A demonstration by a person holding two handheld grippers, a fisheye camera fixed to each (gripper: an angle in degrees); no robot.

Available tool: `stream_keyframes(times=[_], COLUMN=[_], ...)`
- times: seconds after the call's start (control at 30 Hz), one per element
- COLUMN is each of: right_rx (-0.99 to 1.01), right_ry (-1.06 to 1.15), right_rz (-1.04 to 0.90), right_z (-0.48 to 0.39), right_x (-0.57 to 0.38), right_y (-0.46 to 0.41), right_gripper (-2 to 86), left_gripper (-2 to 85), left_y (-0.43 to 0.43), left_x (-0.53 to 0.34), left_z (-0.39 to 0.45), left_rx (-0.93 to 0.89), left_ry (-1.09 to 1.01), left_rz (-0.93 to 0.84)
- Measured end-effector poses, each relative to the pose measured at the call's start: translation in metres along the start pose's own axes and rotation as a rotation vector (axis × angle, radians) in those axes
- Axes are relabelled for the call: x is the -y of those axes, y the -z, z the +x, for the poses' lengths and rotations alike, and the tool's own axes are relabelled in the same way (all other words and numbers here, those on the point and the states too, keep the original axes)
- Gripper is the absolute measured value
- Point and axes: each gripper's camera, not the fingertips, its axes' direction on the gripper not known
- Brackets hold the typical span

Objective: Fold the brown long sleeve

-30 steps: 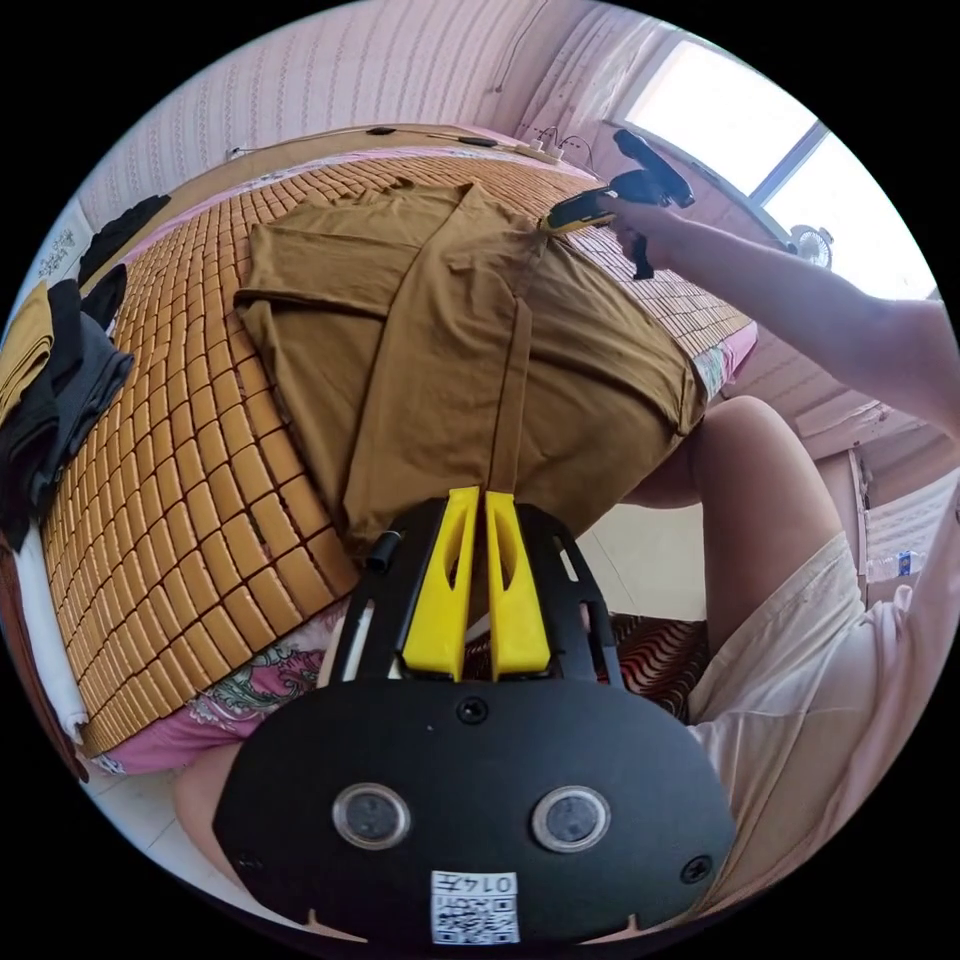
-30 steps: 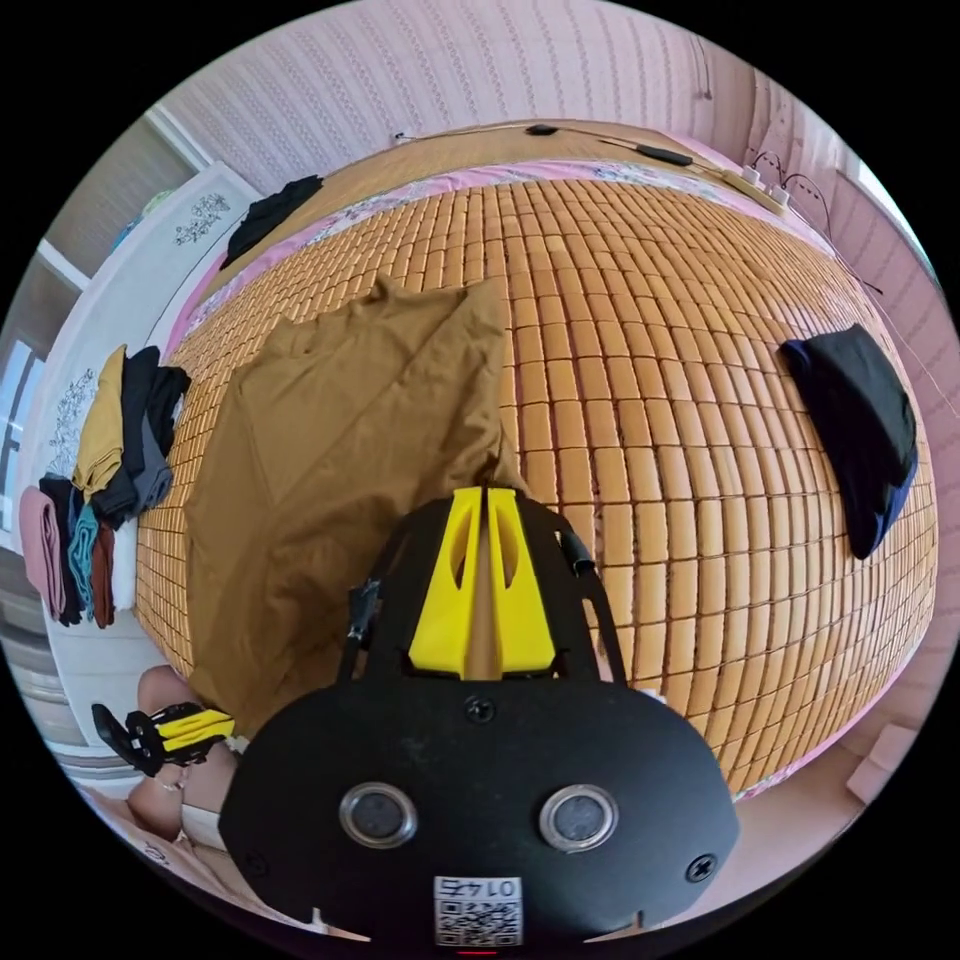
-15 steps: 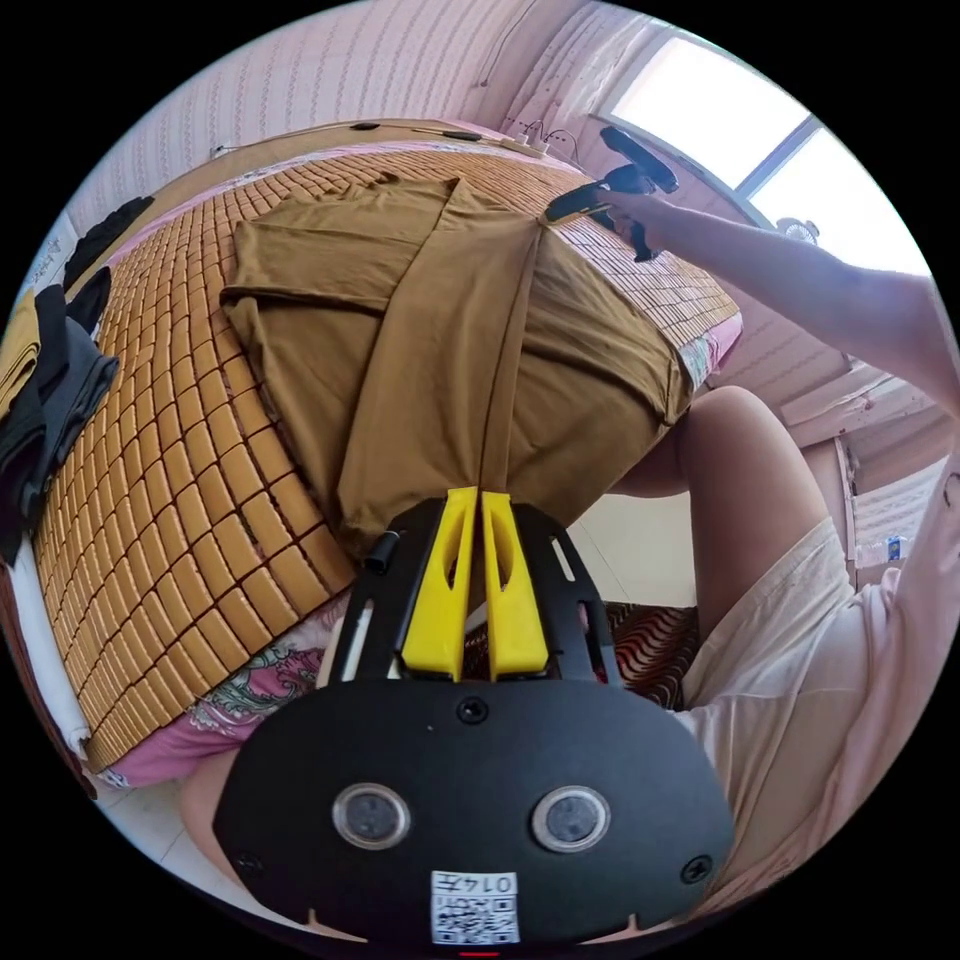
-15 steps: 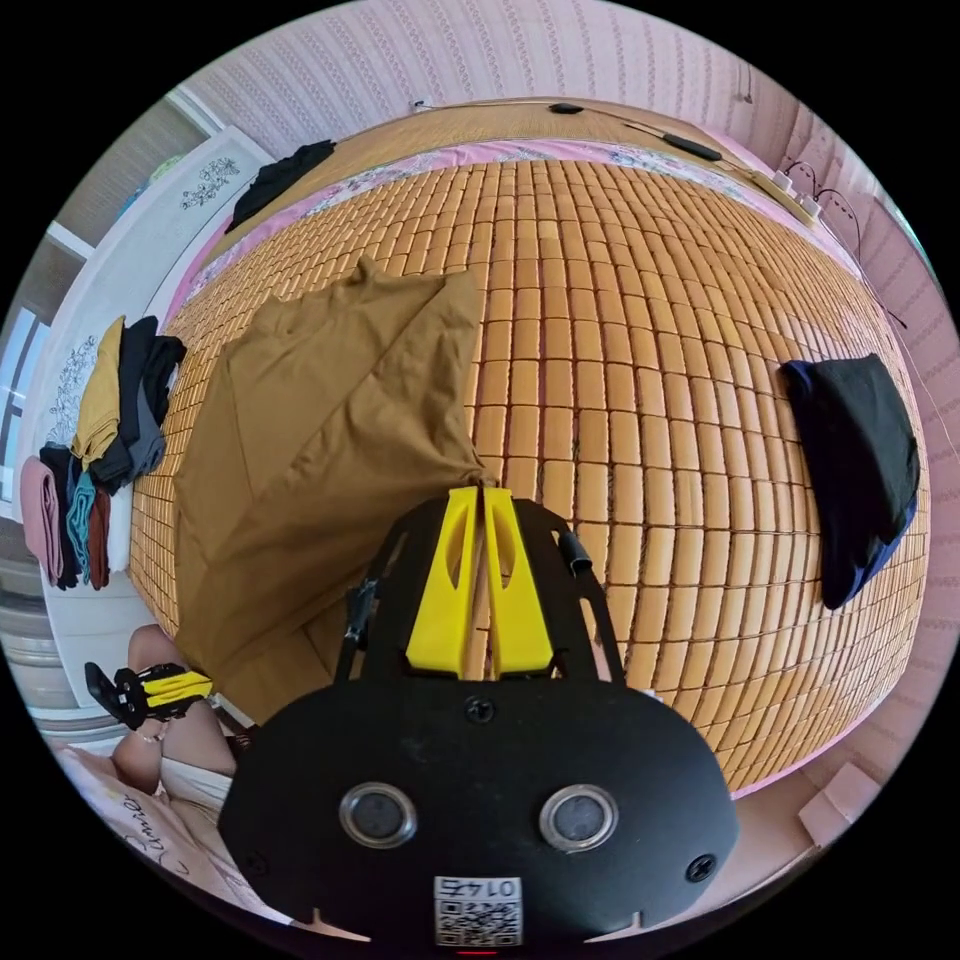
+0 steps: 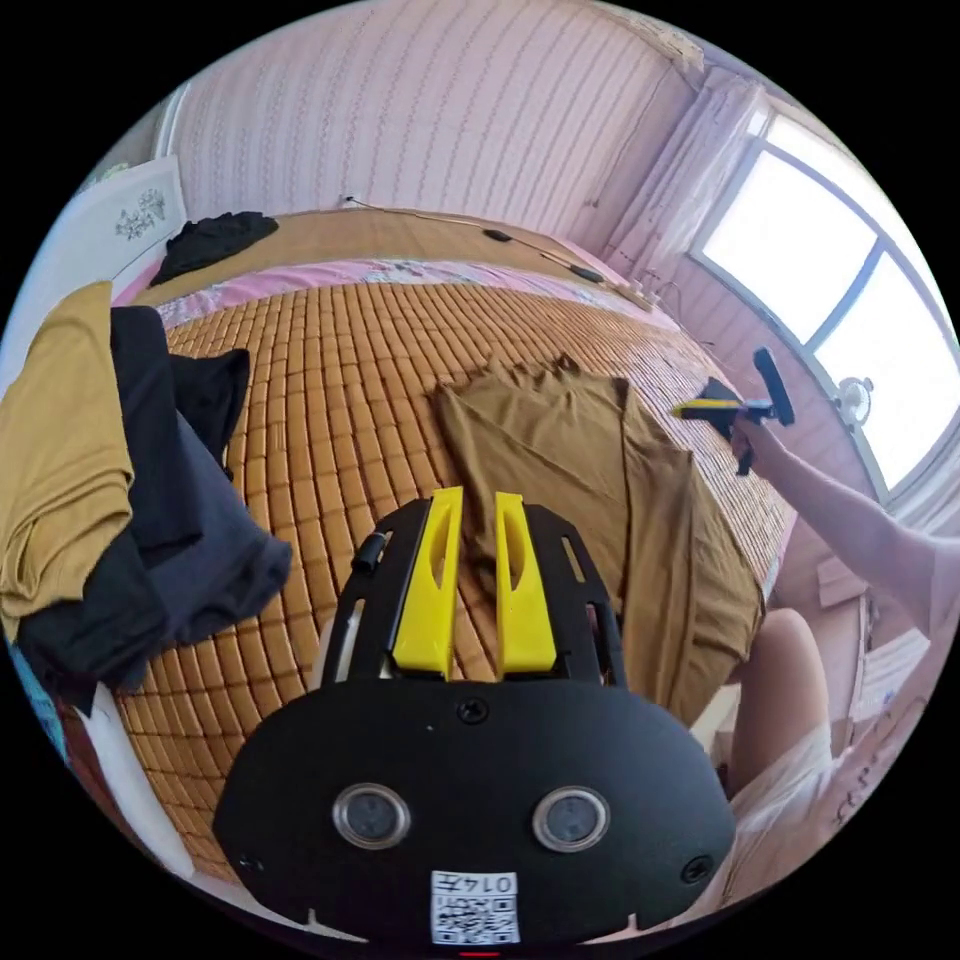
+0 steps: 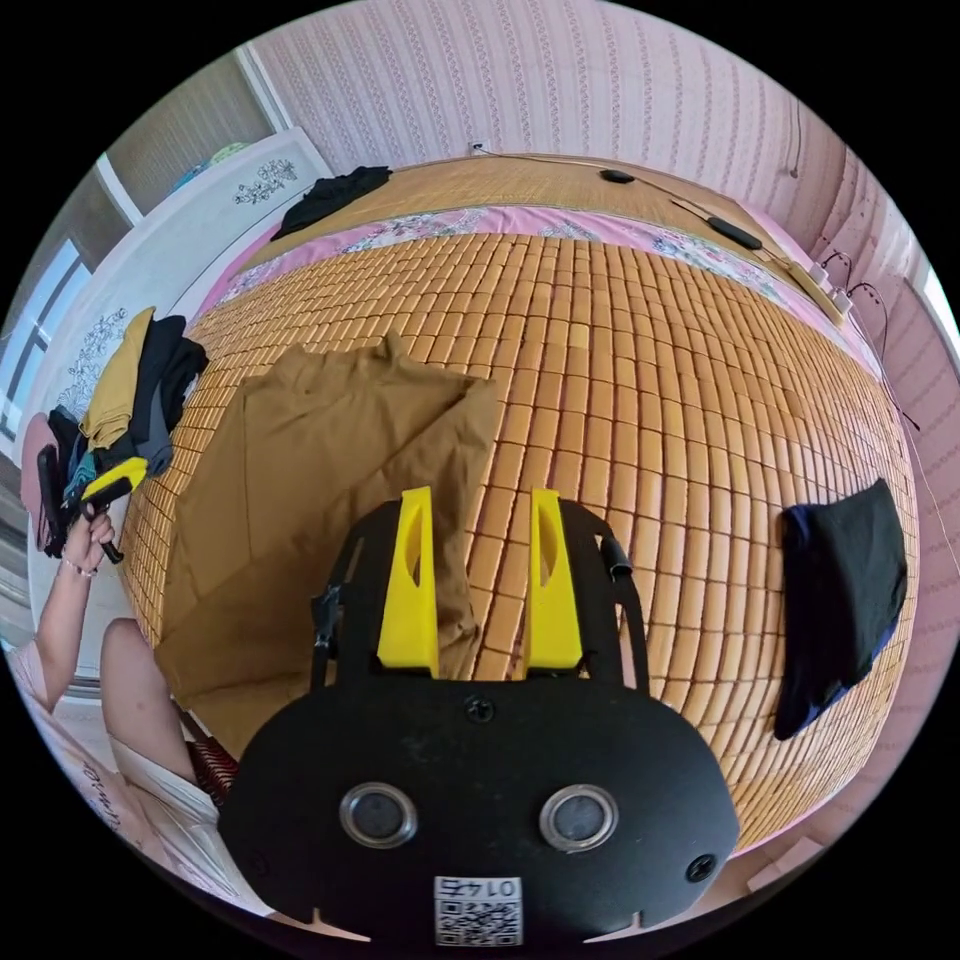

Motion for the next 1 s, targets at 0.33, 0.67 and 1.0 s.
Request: stream_keyframes(times=[0.33,0.67,1.0], right_rx=[-0.054,0.007,-0.078], right_ry=[0.082,0.033,0.017], right_rz=[-0.023,0.076,0.188], right_z=[-0.006,0.013,0.004], right_x=[0.040,0.039,0.064], right_y=[-0.033,0.011,0.079], right_gripper=[11.5,-0.3,-0.7], left_gripper=[9.5,-0.6,-1.0], left_y=[-0.076,-0.085,-0.046], left_x=[0.077,0.107,0.146], left_z=[-0.010,-0.011,0.005], left_rx=[0.025,0.029,0.048], left_ry=[0.013,0.079,0.074], left_rz=[-0.031,-0.117,0.023])
